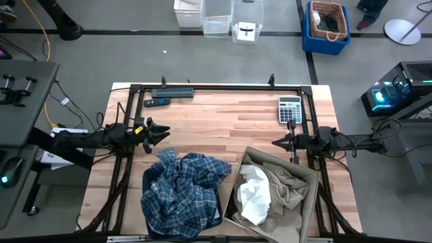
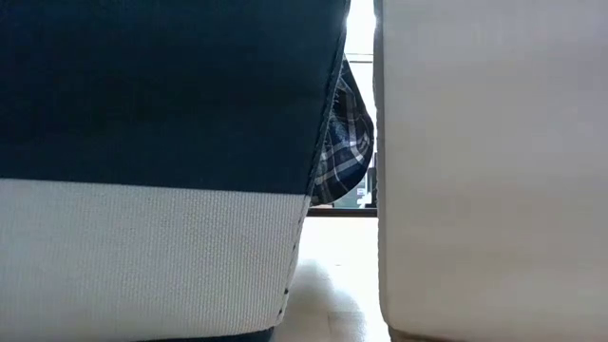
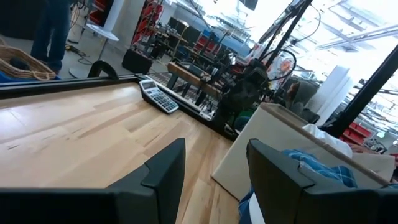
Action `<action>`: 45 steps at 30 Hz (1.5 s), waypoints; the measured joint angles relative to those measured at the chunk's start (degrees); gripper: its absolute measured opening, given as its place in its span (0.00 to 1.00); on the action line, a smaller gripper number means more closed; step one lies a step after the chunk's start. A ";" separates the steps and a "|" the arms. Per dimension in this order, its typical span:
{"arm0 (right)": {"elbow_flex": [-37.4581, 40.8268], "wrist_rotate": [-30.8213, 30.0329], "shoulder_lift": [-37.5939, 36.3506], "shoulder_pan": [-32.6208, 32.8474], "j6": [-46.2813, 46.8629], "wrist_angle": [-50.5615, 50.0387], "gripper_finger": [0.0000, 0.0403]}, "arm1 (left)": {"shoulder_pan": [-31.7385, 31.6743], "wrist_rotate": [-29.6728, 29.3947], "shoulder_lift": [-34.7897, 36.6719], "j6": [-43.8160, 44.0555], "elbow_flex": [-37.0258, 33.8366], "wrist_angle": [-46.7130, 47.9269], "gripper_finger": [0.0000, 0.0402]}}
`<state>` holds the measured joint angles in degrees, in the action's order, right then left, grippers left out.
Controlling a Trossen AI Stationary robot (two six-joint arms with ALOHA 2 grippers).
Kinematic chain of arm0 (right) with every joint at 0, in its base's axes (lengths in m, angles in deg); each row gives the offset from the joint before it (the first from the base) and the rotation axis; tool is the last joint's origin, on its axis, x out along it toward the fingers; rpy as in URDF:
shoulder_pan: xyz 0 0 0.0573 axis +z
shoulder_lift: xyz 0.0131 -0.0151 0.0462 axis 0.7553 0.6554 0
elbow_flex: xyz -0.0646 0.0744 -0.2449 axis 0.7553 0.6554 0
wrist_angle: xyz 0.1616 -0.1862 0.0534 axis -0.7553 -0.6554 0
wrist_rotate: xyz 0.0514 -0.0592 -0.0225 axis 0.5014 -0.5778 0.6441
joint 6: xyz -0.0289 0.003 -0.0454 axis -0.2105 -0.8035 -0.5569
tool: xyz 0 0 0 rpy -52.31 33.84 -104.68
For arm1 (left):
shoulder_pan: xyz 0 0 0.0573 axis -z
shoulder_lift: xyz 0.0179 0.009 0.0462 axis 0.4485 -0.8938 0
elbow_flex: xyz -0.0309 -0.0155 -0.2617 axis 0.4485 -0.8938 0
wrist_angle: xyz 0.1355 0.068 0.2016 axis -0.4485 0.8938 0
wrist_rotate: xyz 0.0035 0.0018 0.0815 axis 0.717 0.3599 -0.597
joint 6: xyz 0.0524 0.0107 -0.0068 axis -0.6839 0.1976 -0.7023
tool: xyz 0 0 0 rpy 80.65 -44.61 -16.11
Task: Sort clothes
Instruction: Return to Home Position
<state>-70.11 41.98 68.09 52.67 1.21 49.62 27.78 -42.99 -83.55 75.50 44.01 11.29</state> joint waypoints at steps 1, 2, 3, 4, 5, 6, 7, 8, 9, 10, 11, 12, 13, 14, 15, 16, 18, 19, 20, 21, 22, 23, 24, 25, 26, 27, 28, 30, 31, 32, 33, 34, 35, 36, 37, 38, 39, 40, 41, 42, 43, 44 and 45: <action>0.00 0.00 0.00 0.00 1.02 -0.21 0.00 | 0.00 0.00 0.00 0.00 0.00 -0.03 0.40; 0.00 0.00 0.00 0.00 1.72 -0.20 0.00 | 0.00 0.00 0.00 0.00 0.00 0.01 0.40; 0.00 0.00 0.00 0.00 1.86 -0.16 0.00 | 0.00 0.00 0.00 0.00 0.00 0.02 0.40; 0.00 0.00 0.00 0.00 1.87 -0.16 0.00 | 0.00 0.00 0.00 0.00 0.00 0.00 0.40; 0.00 0.00 0.00 0.00 1.90 -0.12 0.00 | 0.00 0.00 0.00 0.00 0.00 -0.02 0.40; 0.01 0.00 0.00 0.00 1.97 -0.11 0.00 | 0.00 0.00 0.00 0.00 0.00 -0.03 0.40; 0.00 0.00 0.00 0.00 1.97 -0.11 0.00 | 0.00 0.00 0.00 0.00 0.00 -0.01 0.40; 0.01 0.00 0.11 0.00 1.97 -0.11 0.00 | 0.00 0.00 0.00 0.00 0.00 -0.01 0.40; 0.02 0.00 0.29 0.00 2.00 -0.08 0.00 | 0.00 0.00 0.00 0.00 0.00 -0.01 0.40; 0.00 0.00 0.40 0.00 2.00 -0.03 0.00 | 0.00 0.00 0.00 0.00 0.00 -0.01 0.40; 0.00 0.00 0.52 0.00 2.02 -0.05 0.00 | 0.00 0.00 0.00 0.00 0.00 -0.01 0.40; 0.00 0.00 0.63 0.00 2.04 -0.05 0.00 | 0.00 0.00 0.00 0.00 0.00 -0.01 0.40; 0.00 0.00 0.63 0.00 2.02 -0.05 0.00 | 0.00 0.00 0.00 0.00 0.00 -0.03 0.40; 0.00 0.00 0.63 0.00 2.02 -0.05 0.00 | 0.00 0.00 0.00 0.00 0.00 -0.03 0.40; 0.00 0.00 0.63 0.00 2.02 -0.05 0.00 | 0.00 0.00 0.00 0.00 0.00 -0.03 0.40; 0.01 0.00 0.63 0.00 2.03 -0.05 0.00 | 0.00 0.00 0.00 0.00 0.00 -0.03 0.40; 0.00 0.00 0.63 0.00 2.04 -0.05 0.00 | 0.00 0.00 0.00 0.00 0.00 -0.03 0.40; 0.01 0.00 0.63 0.00 2.04 -0.05 0.00 | 0.00 0.00 0.00 0.00 0.00 -0.03 0.40; 0.01 0.00 0.63 0.00 2.04 -0.05 0.00 | 0.00 0.00 0.00 0.00 0.00 -0.03 0.40; 0.00 0.00 0.63 0.00 2.04 -0.05 0.00 | 0.00 0.00 0.00 0.00 0.00 -0.03 0.40; 0.02 0.00 0.63 0.00 2.04 -0.05 0.00 | 0.00 0.00 0.00 0.00 0.00 -0.03 0.40; 0.00 0.00 0.63 0.00 2.04 -0.05 0.00 | 0.00 0.00 0.00 0.00 0.00 -0.03 0.40; 0.02 0.00 0.63 0.00 2.04 -0.05 0.00 | 0.00 0.00 0.00 0.00 0.00 -0.03 0.40; 0.00 0.00 0.63 0.00 2.04 -0.05 0.00 | 0.00 0.00 0.00 0.00 0.00 -0.03 0.40; 0.02 0.00 0.63 0.00 2.04 -0.05 0.00 | 0.00 0.00 0.00 0.00 0.00 -0.03 0.40; 0.01 0.00 0.63 0.00 2.04 -0.05 0.00 | 0.00 -0.01 0.00 0.00 0.00 -0.03 0.40; 0.02 0.00 0.63 0.00 2.04 -0.05 0.00 | 0.00 0.00 0.00 0.00 0.00 -0.03 0.40; 0.02 0.00 0.63 0.00 2.04 -0.05 0.00 | 0.00 0.00 0.00 0.00 0.00 -0.03 0.40; 0.00 0.00 0.63 0.00 2.04 -0.05 0.00 | 0.00 0.00 0.00 0.00 0.00 -0.03 0.40; 0.01 0.00 0.63 0.00 2.04 -0.05 0.00 | 0.00 0.00 0.00 0.00 0.00 -0.03 0.40; 0.00 0.00 0.66 0.00 2.04 -0.07 0.00 | -0.01 0.00 0.00 0.00 0.00 -0.03 0.40; 0.00 0.00 0.66 0.00 2.05 -0.06 0.00 | 0.00 0.00 0.00 0.00 0.00 -0.03 0.40; 0.00 0.00 0.66 0.00 2.04 -0.07 0.00 | 0.00 0.00 0.00 0.00 0.00 -0.03 0.40; 0.00 0.00 0.66 0.00 2.04 -0.07 0.00 | 0.00 0.00 0.00 0.00 0.00 -0.03 0.40; 0.00 0.00 0.66 0.00 2.04 -0.07 0.00 | 0.00 0.00 0.00 0.00 0.00 -0.03 0.40; 0.00 0.00 0.66 0.00 2.06 -0.07 0.00 | 0.00 0.00 0.00 0.00 0.00 -0.03 0.40; 0.00 0.00 0.66 0.00 2.04 -0.07 0.00 | 0.00 0.00 0.00 0.00 0.00 -0.03 0.40; 0.00 0.00 0.66 0.00 2.04 -0.07 0.00 | 0.00 0.00 0.00 0.00 0.00 -0.03 0.40; 0.00 0.00 0.66 0.00 2.04 -0.07 0.00 | 0.00 0.00 0.00 0.00 0.00 -0.03 0.40; 0.00 0.00 0.66 0.00 2.04 -0.07 0.00 | 0.00 0.00 0.00 0.00 0.00 -0.03 0.40; 0.00 0.00 0.66 0.00 2.04 -0.07 0.00 | 0.00 0.00 0.00 0.00 0.00 -0.06 0.40; 0.00 0.00 0.66 0.00 2.04 -0.07 0.00 | 0.00 0.00 0.00 0.00 0.00 -0.03 0.40; 0.01 0.00 0.66 0.00 2.05 -0.08 0.00 | -0.01 0.00 0.00 0.00 0.00 -0.06 0.40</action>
<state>-70.10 41.98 68.75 52.67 3.26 49.54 27.77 -42.99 -83.55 75.50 44.01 11.24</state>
